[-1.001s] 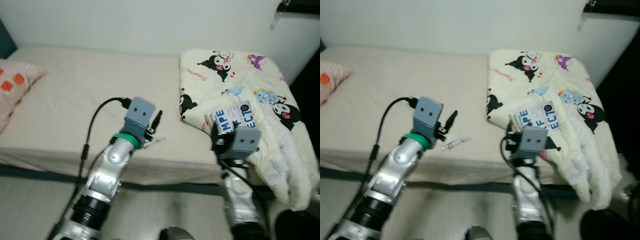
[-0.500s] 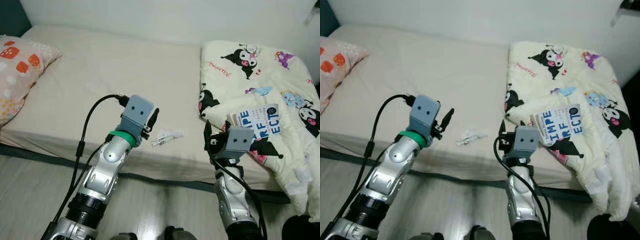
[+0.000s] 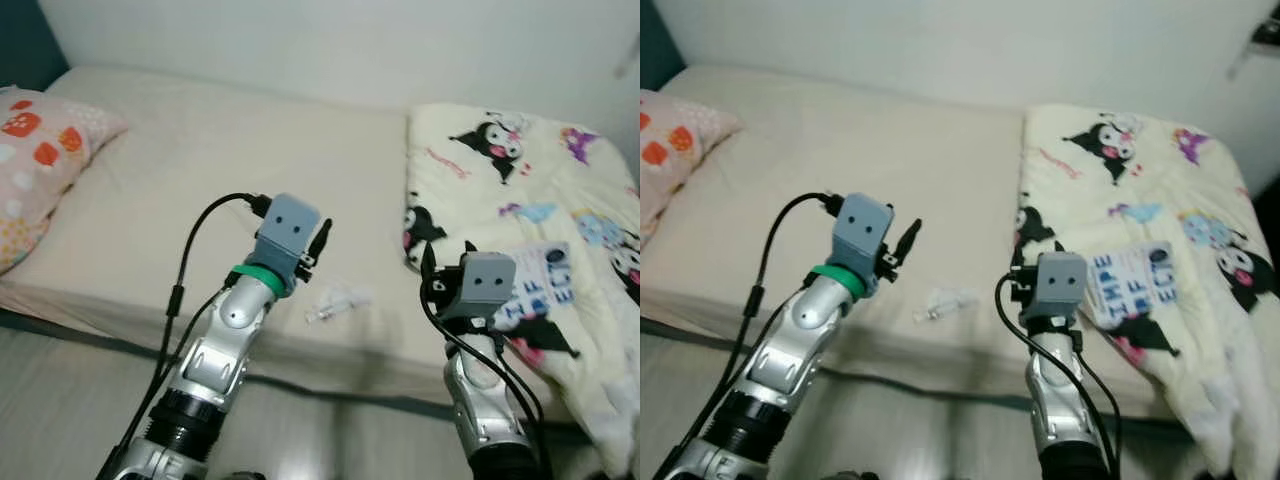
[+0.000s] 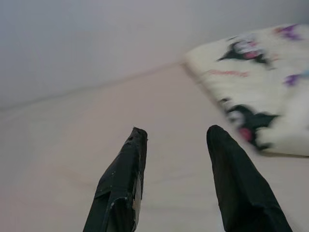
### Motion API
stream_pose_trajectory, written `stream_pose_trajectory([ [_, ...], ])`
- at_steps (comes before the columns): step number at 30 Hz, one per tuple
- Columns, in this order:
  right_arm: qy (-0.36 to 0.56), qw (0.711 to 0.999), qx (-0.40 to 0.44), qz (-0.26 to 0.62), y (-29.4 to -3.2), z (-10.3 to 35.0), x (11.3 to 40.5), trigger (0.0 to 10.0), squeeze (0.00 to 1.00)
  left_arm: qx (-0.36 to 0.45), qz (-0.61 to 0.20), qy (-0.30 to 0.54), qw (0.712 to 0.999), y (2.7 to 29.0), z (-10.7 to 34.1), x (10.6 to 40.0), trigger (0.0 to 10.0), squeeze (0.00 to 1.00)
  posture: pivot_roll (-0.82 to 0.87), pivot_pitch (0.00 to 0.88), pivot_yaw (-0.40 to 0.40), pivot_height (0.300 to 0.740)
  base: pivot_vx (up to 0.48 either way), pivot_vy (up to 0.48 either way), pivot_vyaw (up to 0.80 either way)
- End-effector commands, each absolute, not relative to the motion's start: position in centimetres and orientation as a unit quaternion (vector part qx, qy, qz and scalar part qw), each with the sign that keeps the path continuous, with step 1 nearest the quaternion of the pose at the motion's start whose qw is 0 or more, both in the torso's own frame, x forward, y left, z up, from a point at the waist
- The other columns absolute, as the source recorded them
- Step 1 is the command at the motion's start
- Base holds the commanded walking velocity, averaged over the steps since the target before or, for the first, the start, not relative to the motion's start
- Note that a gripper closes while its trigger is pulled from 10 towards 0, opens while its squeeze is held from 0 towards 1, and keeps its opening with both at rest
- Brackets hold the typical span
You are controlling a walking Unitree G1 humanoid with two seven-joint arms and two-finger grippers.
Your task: Clean up the room
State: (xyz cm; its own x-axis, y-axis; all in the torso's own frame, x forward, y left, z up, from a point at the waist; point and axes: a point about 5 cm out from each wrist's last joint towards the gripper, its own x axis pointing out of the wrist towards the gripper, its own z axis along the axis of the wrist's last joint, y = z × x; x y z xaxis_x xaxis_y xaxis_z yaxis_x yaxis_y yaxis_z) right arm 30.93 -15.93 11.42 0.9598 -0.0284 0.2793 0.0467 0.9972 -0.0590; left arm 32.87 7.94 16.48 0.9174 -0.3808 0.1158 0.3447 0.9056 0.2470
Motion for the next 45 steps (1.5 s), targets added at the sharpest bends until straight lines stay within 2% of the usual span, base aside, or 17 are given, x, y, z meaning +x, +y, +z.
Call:
stream_pose_trajectory([
  [1, -0.126, 0.991, -0.035, -0.025, -16.5, 10.7, 30.5, 10.0, 0.00, 0.112, -0.190, -0.070, 0.973, 7.7, 15.8, 32.7, 10.0, 0.00, -0.11, 0.042, 0.038, 0.730, 0.465, 0.000, 0.00],
  [11, -0.124, 0.991, -0.034, -0.025, -16.5, 10.6, 30.5, 10.0, 0.00, 0.099, -0.202, -0.064, 0.972, 7.6, 15.7, 32.5, 10.0, 0.00, -0.11, 0.041, 0.035, 0.730, 0.093, 0.000, 0.00],
  [18, -0.115, 0.992, -0.034, -0.025, -16.5, 10.3, 30.6, 10.0, 0.00, 0.086, -0.243, -0.040, 0.965, 7.0, 14.8, 31.8, 10.0, 0.00, -0.11, 0.040, 0.032, 0.730, 0.000, 0.000, 0.00],
  [26, -0.094, 0.995, -0.028, -0.034, -16.7, 9.4, 30.3, 10.0, 0.00, 0.038, -0.198, -0.001, 0.979, 7.4, 12.6, 31.9, 10.0, 0.00, -0.12, 0.044, 0.029, 0.730, 0.000, 0.000, 0.00],
  [30, -0.079, 0.996, -0.034, -0.038, -16.5, 8.8, 30.3, 10.0, 0.00, 0.062, -0.180, 0.055, 0.980, 8.4, 9.0, 31.4, 10.0, 0.00, -0.14, 0.056, 0.036, 0.720, 0.000, 0.000, 0.00],
  [34, -0.079, 0.996, -0.038, -0.035, -16.3, 8.8, 30.3, 10.0, 0.00, 0.065, -0.179, 0.079, 0.979, 8.9, 7.8, 31.1, 10.0, 0.00, -0.14, 0.060, 0.036, 0.715, 0.000, 0.000, 0.00],
  [35, -0.080, 0.995, -0.042, -0.033, -16.2, 8.8, 30.3, 10.0, 0.00, 0.053, -0.173, 0.107, 0.978, 9.5, 6.7, 31.0, 10.0, 0.00, -0.15, 0.067, 0.033, 0.710, 0.000, 0.000, 0.00],
  [37, -0.080, 0.995, -0.042, -0.033, -16.2, 8.8, 30.3, 10.0, 0.00, 0.053, -0.173, 0.107, 0.978, 9.5, 6.7, 31.0, 10.0, 0.00, -0.15, 0.067, 0.033, 0.710, 0.000, 0.000, 0.00],
  [38, -0.081, 0.995, -0.047, -0.030, -16.0, 8.9, 30.4, 10.0, 0.00, 0.018, -0.154, 0.133, 0.979, 10.4, 5.8, 31.0, 10.0, 0.00, -0.16, 0.077, 0.023, 0.705, 0.000, 0.000, 0.00],
  [39, -0.081, 0.995, -0.047, -0.030, -16.0, 8.9, 30.4, 10.0, 0.00, 0.018, -0.154, 0.133, 0.979, 10.4, 5.8, 31.0, 10.0, 0.00, -0.16, 0.077, 0.023, 0.705, 0.000, 0.000, 0.00],
  [41, -0.076, 0.996, -0.052, -0.018, -15.8, 8.8, 30.5, 10.0, 0.00, 0.012, -0.104, 0.115, 0.988, 12.3, 6.0, 31.6, 10.0, 0.00, -0.17, 0.108, -0.026, 0.695, 0.000, 0.000, 0.00],
  [45, -0.055, 0.998, -0.037, -0.010, -15.8, 8.2, 30.6, 10.0, 0.00, 0.048, -0.080, 0.067, 0.993, 12.8, 7.3, 32.1, 10.0, 0.00, -0.15, 0.120, -0.049, 0.685, 0.000, 0.000, 0.00],
])
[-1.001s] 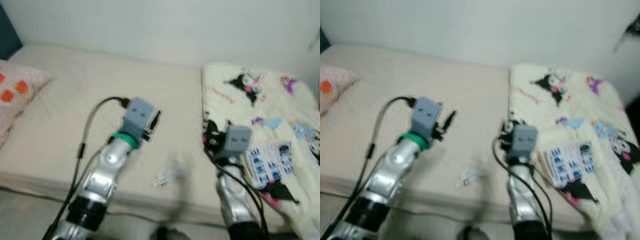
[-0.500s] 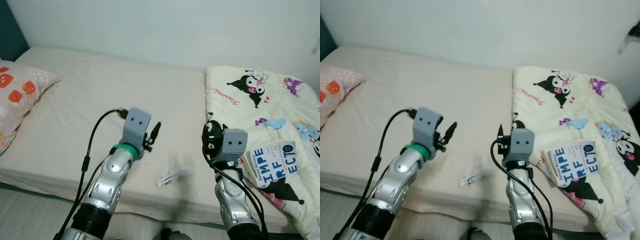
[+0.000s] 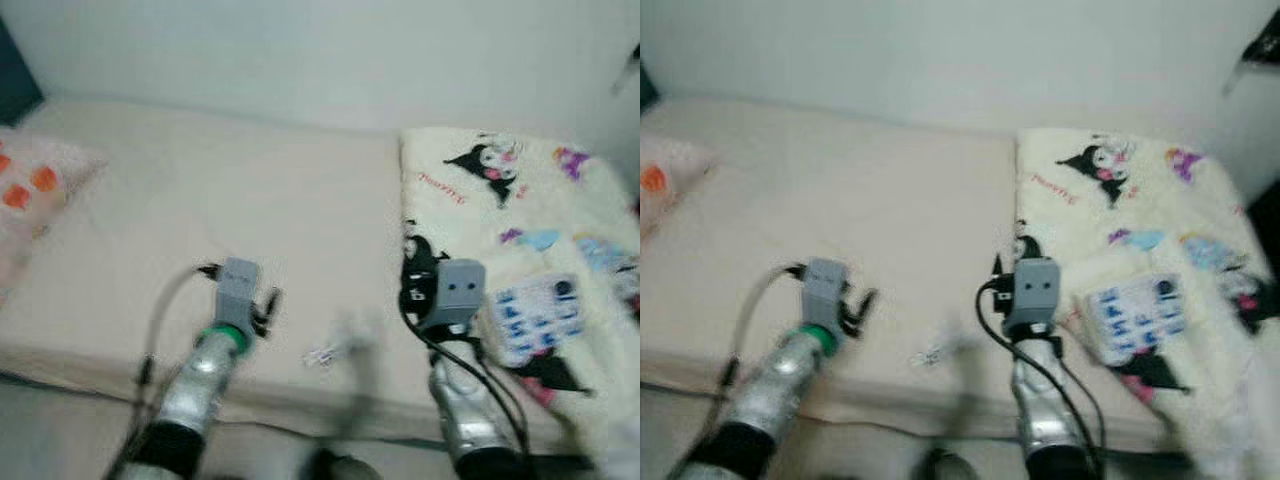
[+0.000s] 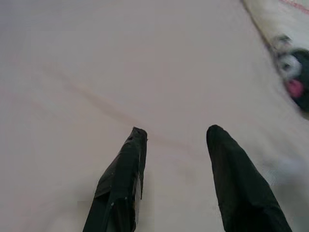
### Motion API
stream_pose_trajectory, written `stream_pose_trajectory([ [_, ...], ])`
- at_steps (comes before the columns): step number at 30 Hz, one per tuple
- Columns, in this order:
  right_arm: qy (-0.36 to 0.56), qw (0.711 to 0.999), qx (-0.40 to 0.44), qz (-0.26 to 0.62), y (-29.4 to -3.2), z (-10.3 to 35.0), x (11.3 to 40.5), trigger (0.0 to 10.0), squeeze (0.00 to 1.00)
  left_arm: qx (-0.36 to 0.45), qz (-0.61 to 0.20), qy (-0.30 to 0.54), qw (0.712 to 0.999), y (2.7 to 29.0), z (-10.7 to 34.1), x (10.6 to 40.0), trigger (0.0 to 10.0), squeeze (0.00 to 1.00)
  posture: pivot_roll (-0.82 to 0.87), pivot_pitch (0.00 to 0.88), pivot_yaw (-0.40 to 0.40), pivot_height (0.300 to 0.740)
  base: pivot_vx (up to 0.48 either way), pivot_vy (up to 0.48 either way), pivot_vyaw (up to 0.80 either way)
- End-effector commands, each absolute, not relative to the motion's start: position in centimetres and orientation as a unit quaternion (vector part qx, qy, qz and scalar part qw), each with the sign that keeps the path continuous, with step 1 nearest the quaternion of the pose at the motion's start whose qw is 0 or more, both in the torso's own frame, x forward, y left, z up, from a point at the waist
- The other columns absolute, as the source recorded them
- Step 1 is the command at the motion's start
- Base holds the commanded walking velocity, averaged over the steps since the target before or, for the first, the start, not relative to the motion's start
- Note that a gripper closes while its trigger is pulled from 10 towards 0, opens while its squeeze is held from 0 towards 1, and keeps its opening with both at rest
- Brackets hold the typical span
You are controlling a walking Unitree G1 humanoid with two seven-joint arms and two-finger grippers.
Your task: Clean up the room
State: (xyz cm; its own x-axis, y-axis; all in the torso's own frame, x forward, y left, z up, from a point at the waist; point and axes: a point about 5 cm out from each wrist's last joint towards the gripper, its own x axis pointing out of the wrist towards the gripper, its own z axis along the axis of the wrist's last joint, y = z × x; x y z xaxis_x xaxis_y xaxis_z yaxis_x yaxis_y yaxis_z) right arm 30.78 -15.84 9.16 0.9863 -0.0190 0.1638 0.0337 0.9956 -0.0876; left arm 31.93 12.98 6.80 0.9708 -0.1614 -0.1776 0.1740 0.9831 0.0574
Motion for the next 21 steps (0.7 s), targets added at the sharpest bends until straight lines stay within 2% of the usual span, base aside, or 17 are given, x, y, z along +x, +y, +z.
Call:
stream_pose_trajectory([
  [1, -0.042, 0.999, -0.026, -0.007, -15.9, 7.7, 30.6, 10.0, 0.00, 0.067, -0.078, 0.043, 0.994, 12.6, 7.9, 32.2, 10.0, 0.00, -0.14, 0.132, -0.060, 0.680, 0.000, 0.000, 0.00],
  [7, -0.020, 1.000, -0.015, 0.001, -15.7, 6.9, 30.7, 10.0, 0.00, 0.099, -0.081, 0.003, 0.992, 12.4, 8.9, 32.0, 10.0, 0.00, -0.14, 0.144, -0.058, 0.665, 0.000, 0.000, 0.00],
  [13, 0.001, 1.000, 0.018, 0.001, -15.3, 6.0, 30.7, 10.0, 0.00, 0.127, -0.113, -0.022, 0.985, 11.7, 9.4, 31.7, 10.0, 0.00, -0.11, 0.163, -0.022, 0.640, 0.000, 0.000, 0.00],
  [21, 0.001, 1.000, 0.015, 0.012, -15.1, 5.9, 30.7, 10.0, 0.00, 0.131, -0.115, -0.029, 0.984, 11.5, 9.6, 32.0, 10.0, 0.00, -0.11, 0.160, -0.016, 0.610, 0.000, 0.000, 0.00],
])
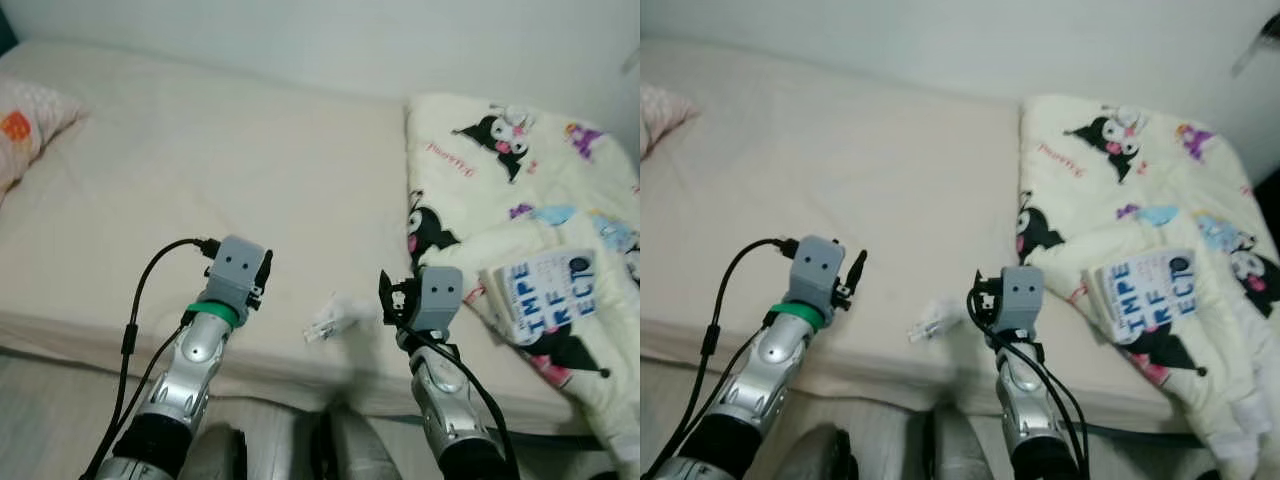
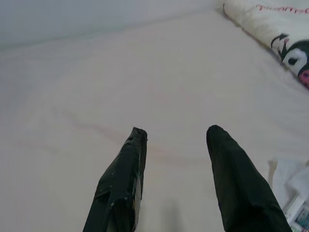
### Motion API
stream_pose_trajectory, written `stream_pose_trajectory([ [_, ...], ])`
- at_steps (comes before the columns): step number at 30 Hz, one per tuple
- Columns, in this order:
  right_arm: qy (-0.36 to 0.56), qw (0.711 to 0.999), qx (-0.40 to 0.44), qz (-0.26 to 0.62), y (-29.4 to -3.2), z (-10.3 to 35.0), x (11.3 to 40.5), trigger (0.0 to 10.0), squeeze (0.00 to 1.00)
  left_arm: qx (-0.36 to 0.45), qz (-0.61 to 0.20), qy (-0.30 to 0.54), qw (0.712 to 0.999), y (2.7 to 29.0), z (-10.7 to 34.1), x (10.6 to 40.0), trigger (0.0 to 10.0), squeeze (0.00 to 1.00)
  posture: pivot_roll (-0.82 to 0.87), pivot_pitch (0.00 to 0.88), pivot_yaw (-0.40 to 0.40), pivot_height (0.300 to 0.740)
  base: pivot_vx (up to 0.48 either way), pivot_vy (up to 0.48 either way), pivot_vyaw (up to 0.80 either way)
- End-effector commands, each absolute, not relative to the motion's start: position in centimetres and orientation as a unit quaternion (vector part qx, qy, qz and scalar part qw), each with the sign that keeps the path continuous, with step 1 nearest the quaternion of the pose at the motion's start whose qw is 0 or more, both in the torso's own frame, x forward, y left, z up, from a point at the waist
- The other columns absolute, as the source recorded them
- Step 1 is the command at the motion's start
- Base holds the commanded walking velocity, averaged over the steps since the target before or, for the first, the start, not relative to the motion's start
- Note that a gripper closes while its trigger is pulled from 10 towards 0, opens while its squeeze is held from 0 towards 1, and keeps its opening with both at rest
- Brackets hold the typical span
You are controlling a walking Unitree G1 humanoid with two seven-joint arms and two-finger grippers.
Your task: Clean up the room
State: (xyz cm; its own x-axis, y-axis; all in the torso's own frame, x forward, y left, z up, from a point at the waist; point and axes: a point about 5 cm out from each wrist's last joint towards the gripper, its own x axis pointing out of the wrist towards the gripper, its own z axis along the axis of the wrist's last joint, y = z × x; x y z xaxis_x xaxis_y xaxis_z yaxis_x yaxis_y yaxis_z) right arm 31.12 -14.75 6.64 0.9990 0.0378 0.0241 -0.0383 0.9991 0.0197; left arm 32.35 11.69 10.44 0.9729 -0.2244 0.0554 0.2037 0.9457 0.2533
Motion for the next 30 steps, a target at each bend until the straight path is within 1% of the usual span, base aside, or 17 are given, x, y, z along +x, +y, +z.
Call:
stream_pose_trajectory([
  [1, 0.001, 1.000, 0.014, 0.013, -15.1, 5.9, 30.7, 10.0, 0.00, 0.131, -0.114, -0.030, 0.984, 11.4, 9.7, 32.1, 10.0, 0.00, -0.11, 0.160, -0.017, 0.605, 0.000, 0.000, 0.00],
  [7, -0.004, 1.000, 0.000, 0.014, -15.7, 6.0, 30.8, 10.0, 0.00, 0.127, -0.128, -0.031, 0.983, 10.7, 10.0, 32.0, 10.0, 0.00, -0.11, 0.164, -0.010, 0.580, 0.000, 0.000, 0.00],
  [9, -0.005, 1.000, -0.010, 0.018, -15.8, 6.1, 30.9, 10.0, 0.00, 0.127, -0.138, -0.026, 0.982, 10.4, 10.0, 32.0, 10.0, 0.00, -0.11, 0.165, -0.008, 0.580, 0.000, 0.000, 0.00],
  [10, -0.004, 0.999, -0.026, 0.026, -15.8, 6.0, 30.9, 10.0, 0.00, 0.126, -0.162, -0.009, 0.979, 9.8, 9.7, 32.0, 10.0, 0.00, -0.11, 0.168, -0.005, 0.580, 0.000, 0.000, 0.00],
  [11, -0.004, 0.999, -0.026, 0.026, -15.8, 6.0, 30.9, 10.0, 0.00, 0.126, -0.162, -0.009, 0.979, 9.8, 9.7, 32.0, 10.0, 0.00, -0.11, 0.168, -0.005, 0.580, 0.000, 0.000, 0.00],
  [14, 0.004, 0.998, -0.044, 0.038, -15.8, 5.6, 30.8, 10.0, 0.00, 0.115, -0.204, 0.021, 0.972, 8.7, 9.1, 31.9, 10.0, 0.00, -0.11, 0.173, -0.003, 0.580, 0.000, 0.000, 0.00],
  [16, 0.024, 0.997, -0.047, 0.061, -15.7, 5.0, 30.7, 10.0, 0.00, 0.126, -0.231, 0.022, 0.965, 7.8, 9.1, 31.9, 10.0, 0.00, -0.10, 0.186, 0.004, 0.580, 0.000, 0.000, 0.00],
  [23, 0.043, 0.994, -0.047, 0.085, -15.6, 4.5, 30.8, 10.0, 0.00, 0.131, -0.234, 0.016, 0.963, 7.5, 9.7, 32.4, 10.0, 0.00, -0.09, 0.204, 0.011, 0.580, 0.000, 0.000, 0.00],
  [24, 0.043, 0.995, -0.042, 0.081, -15.7, 4.6, 31.0, 10.0, 0.51, 0.131, -0.231, 0.012, 0.964, 7.6, 10.0, 32.4, 10.0, 0.00, -0.07, 0.216, 0.017, 0.580, 0.000, 0.000, 0.00],
  [25, 0.043, 0.995, -0.042, 0.081, -15.7, 4.6, 31.0, 10.0, 0.51, 0.131, -0.231, 0.012, 0.964, 7.6, 10.0, 32.4, 10.0, 0.00, -0.07, 0.216, 0.017, 0.580, 0.000, 0.000, 0.00],
  [26, 0.043, 0.997, -0.017, 0.069, -15.9, 4.9, 31.4, 10.0, 1.00, 0.132, -0.227, 0.007, 0.965, 7.8, 10.2, 32.4, 10.0, 0.00, -0.06, 0.228, 0.023, 0.580, 0.000, 0.000, 0.00],
  [28, 0.042, 0.997, 0.039, 0.046, -16.0, 5.3, 32.1, 10.0, 1.00, 0.134, -0.223, -0.003, 0.966, 8.2, 10.9, 32.2, 10.0, 0.00, -0.04, 0.251, 0.039, 0.580, 0.000, 0.000, 0.00],
  [30, 0.040, 0.996, 0.077, 0.037, -15.9, 5.5, 32.5, 10.0, 1.00, 0.135, -0.224, -0.009, 0.965, 8.5, 11.5, 32.0, 10.0, 0.00, -0.02, 0.266, 0.049, 0.580, 0.000, 0.000, 0.00],
])
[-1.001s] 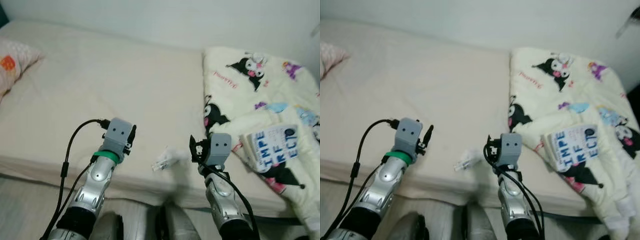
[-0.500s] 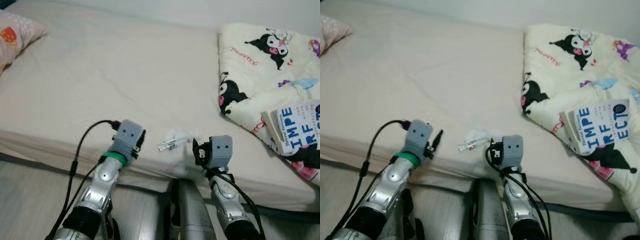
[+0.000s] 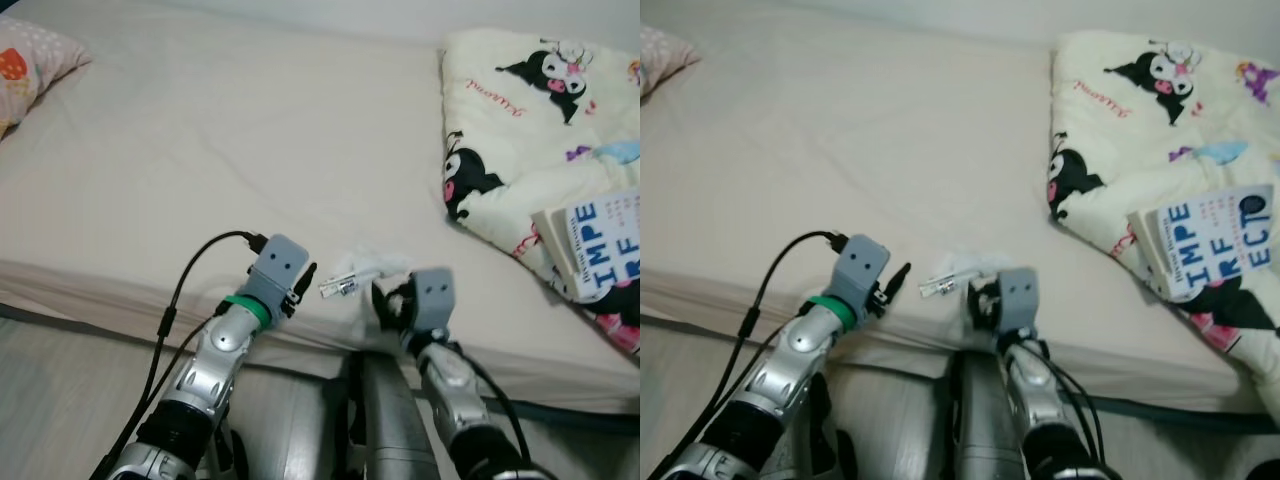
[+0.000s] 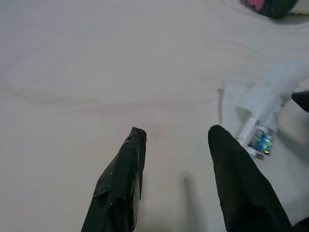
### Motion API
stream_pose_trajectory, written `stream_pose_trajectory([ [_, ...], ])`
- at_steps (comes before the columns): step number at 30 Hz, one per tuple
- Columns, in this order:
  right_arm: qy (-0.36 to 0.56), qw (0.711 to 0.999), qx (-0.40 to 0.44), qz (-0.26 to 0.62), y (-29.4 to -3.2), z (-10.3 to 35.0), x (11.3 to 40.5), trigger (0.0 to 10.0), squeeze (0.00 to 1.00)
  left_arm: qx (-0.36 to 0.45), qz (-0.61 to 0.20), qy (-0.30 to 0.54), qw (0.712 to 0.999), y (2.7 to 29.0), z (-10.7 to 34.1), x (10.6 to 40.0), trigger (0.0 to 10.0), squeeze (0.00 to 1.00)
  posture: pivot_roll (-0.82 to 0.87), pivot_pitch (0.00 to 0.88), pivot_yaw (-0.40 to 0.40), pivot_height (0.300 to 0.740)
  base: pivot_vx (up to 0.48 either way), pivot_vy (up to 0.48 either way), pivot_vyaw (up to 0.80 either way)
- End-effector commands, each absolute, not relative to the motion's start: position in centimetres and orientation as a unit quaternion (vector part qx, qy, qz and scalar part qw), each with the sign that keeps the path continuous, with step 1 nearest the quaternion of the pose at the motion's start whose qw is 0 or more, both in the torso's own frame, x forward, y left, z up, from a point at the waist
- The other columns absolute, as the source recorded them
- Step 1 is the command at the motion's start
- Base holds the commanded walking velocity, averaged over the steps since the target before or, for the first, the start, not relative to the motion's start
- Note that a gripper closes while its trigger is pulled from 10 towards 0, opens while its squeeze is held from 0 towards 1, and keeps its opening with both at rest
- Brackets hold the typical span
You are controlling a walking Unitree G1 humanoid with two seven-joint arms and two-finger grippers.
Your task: Clean up the room
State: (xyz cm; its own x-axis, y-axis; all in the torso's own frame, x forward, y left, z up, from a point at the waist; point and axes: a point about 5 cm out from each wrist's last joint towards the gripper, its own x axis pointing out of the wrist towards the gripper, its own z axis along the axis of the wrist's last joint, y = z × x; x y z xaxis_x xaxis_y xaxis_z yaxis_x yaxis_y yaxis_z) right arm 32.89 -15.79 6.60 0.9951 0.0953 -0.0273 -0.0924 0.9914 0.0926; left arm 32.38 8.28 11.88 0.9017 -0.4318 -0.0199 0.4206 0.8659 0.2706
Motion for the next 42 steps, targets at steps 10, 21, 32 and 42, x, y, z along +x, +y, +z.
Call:
stream_pose_trajectory([
  [10, 0.041, 0.981, 0.183, 0.046, -14.4, 6.6, 33.9, 10.0, 1.00, 0.127, -0.212, -0.042, 0.968, 9.1, 14.2, 31.9, 10.0, 0.00, 0.02, 0.323, 0.067, 0.580, 0.000, 0.000, 0.00],
  [21, 0.123, 0.968, 0.217, 0.036, -12.2, 7.3, 35.8, 4.3, 0.00, 0.124, -0.208, -0.046, 0.969, 9.1, 15.5, 31.2, 10.0, 0.00, 0.08, 0.372, 0.077, 0.580, 0.000, 0.000, 0.00],
  [32, 0.159, 0.959, 0.231, 0.043, -11.8, 7.4, 36.2, 0.0, 0.00, 0.123, -0.204, -0.029, 0.971, 9.4, 15.4, 30.7, 10.0, 0.00, 0.09, 0.370, 0.079, 0.580, 0.000, 0.000, 0.00],
  [42, 0.183, 0.954, 0.234, 0.033, -12.5, 7.2, 36.2, 0.0, 0.00, 0.112, -0.198, -0.018, 0.974, 9.2, 15.4, 31.0, 10.0, 0.00, 0.07, 0.346, 0.067, 0.580, 0.000, 0.000, 0.00],
])
